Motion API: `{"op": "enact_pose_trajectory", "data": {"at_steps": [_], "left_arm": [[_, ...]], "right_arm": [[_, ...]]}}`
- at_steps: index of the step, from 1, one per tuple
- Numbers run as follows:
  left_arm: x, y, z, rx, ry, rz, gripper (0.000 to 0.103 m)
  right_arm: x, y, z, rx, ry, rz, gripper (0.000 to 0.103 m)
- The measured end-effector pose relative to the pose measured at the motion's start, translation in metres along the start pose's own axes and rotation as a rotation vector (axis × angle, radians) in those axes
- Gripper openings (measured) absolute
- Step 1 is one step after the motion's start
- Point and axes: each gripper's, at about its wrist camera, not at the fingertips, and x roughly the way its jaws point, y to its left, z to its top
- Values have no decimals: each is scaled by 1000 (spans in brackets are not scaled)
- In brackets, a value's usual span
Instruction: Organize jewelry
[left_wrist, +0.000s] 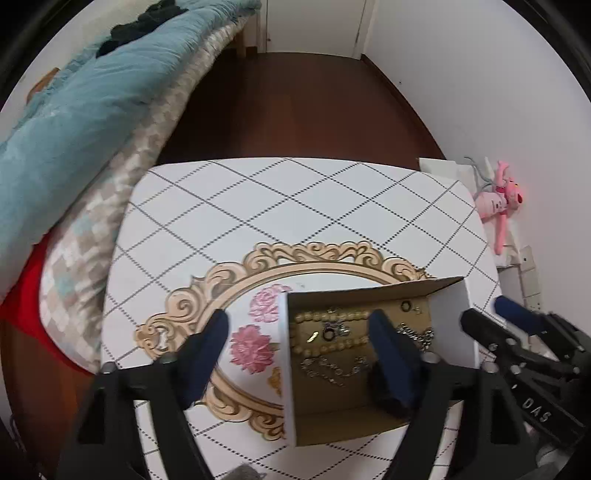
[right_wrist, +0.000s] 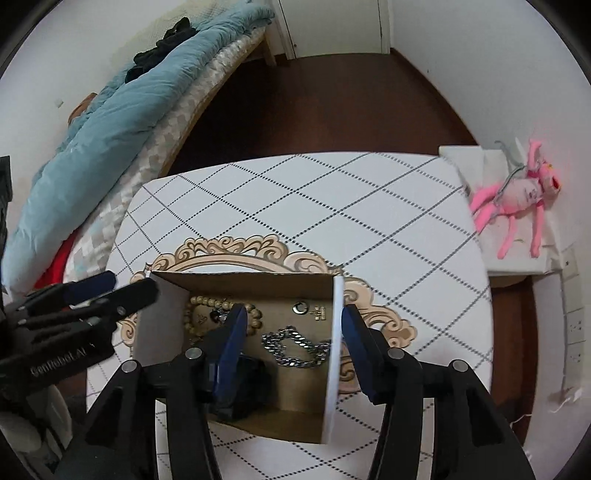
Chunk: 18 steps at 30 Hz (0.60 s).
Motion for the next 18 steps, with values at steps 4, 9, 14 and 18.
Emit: {"op": "enact_pose_trajectory", "data": {"at_steps": [4,9,14,18], "left_arm": [[-6,4,-11,-7,-29,49,102],[-7,7,-31,-9,-53,83,103],[-5,8,-49,-7,-48,105,103],[-3,6,-59,-13,-36,106,103]], "right_arm": [[-7,-2,-8,-16,-13,-78,86],[-6,1,-29,-51,8,-139,103],[-5,-1,-47,-49,2,-201,103],[-8,-4,-54,-43,-6,-220,103]]}}
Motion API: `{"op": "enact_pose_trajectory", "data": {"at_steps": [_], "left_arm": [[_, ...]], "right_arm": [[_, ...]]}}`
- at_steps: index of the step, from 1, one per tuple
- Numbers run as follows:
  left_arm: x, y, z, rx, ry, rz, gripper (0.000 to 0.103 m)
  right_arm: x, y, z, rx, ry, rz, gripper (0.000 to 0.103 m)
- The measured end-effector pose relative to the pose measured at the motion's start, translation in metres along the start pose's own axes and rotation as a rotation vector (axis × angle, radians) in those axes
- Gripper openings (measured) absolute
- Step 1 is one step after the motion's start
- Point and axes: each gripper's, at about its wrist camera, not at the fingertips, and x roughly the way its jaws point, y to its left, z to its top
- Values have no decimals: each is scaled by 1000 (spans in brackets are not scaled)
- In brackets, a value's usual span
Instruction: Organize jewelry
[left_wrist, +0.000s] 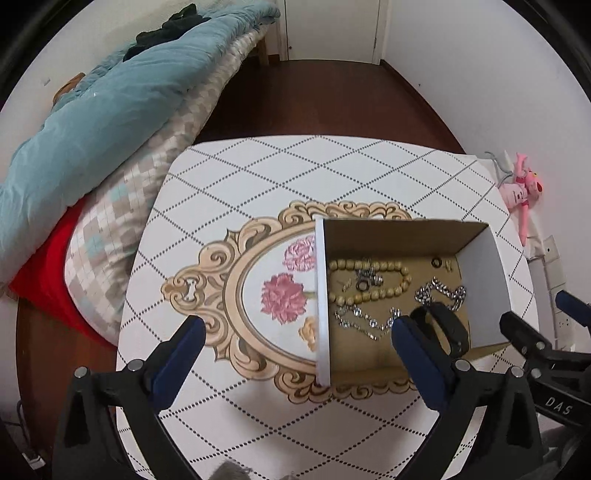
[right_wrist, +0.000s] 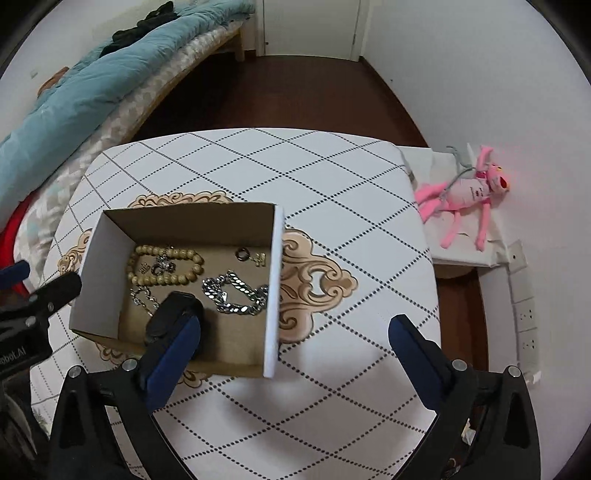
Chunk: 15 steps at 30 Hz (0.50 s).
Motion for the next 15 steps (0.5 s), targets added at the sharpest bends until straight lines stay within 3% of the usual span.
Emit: {"op": "enact_pose_trajectory", "data": {"at_steps": [7,15], "left_arm": [[-19,2,-10,-24,-14,-8,103],[-75,2,-29,-36,-98,25,103]], "right_arm": [[-18,-4,-5,18,-31,-10,103],[-71,-9,-25,40,-119,-8,103]]}}
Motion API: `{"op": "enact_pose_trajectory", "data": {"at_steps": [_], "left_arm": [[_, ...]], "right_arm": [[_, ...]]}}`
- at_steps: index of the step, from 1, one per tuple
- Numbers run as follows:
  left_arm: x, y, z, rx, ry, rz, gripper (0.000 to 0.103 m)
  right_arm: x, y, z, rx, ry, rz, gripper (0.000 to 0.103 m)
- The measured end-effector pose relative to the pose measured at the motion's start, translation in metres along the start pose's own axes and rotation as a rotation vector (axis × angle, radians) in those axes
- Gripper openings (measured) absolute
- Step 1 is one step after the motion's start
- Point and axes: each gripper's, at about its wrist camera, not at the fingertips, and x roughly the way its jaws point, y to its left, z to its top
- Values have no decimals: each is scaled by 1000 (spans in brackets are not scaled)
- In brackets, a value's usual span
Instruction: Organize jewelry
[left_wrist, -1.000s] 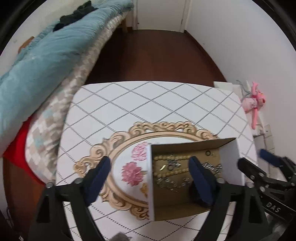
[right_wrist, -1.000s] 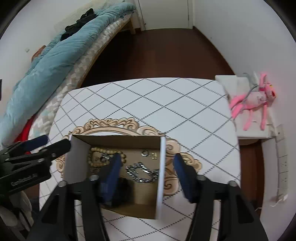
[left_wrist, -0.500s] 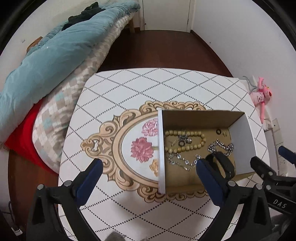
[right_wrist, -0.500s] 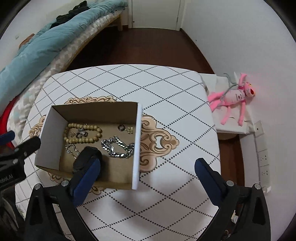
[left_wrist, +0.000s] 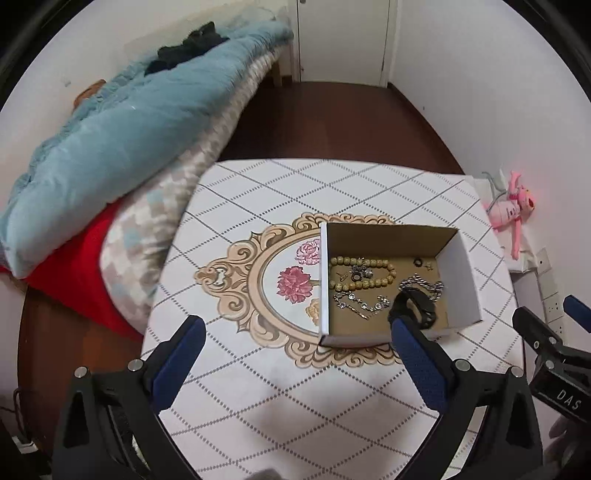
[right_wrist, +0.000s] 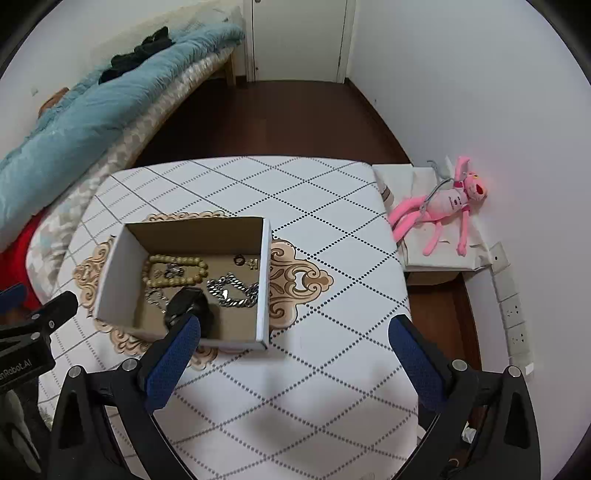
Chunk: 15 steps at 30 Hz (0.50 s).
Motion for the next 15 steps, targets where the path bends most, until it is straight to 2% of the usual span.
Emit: {"op": "enact_pose_trajectory", "data": {"at_steps": [15], "left_arm": [[-140,6,-22,-13,-186,-24,103]], "right_arm": [[-161,6,-27,-2,-229,-7,103]]}}
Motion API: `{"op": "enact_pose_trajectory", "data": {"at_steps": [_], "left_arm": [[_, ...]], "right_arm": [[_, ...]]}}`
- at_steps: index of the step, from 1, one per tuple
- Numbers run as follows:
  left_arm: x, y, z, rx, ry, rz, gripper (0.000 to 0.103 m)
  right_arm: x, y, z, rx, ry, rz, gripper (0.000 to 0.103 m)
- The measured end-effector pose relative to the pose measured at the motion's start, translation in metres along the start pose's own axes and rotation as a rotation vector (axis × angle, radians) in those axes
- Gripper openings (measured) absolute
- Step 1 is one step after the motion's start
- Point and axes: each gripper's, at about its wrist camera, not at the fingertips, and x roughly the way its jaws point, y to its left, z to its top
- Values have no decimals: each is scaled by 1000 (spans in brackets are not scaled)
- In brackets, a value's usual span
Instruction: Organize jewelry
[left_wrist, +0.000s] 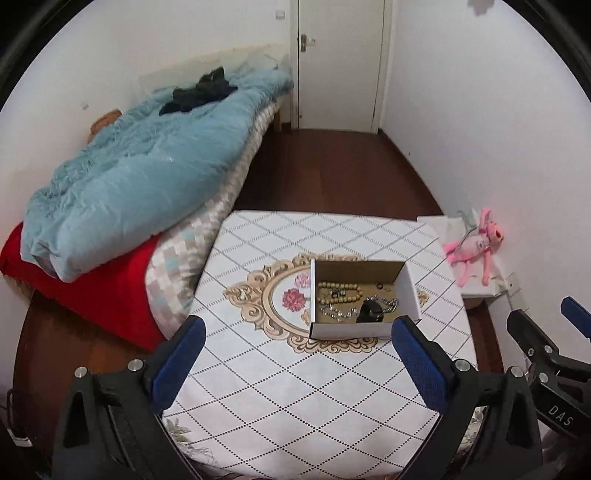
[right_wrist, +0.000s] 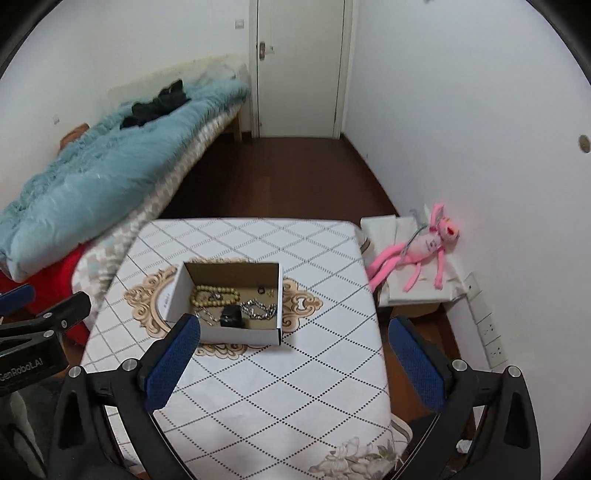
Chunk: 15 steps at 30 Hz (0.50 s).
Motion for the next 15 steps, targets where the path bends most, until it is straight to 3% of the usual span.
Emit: {"op": "enact_pose_trajectory", "data": {"at_steps": [9,15], "left_arm": [[-46,-1,-3,3,-43,-33,103],[-58,-4,-8,4,-42,-42,103]], "right_arm": [[-70,1,5,13,-82,19,103],[-93,2,4,11,-103,20,103]]}}
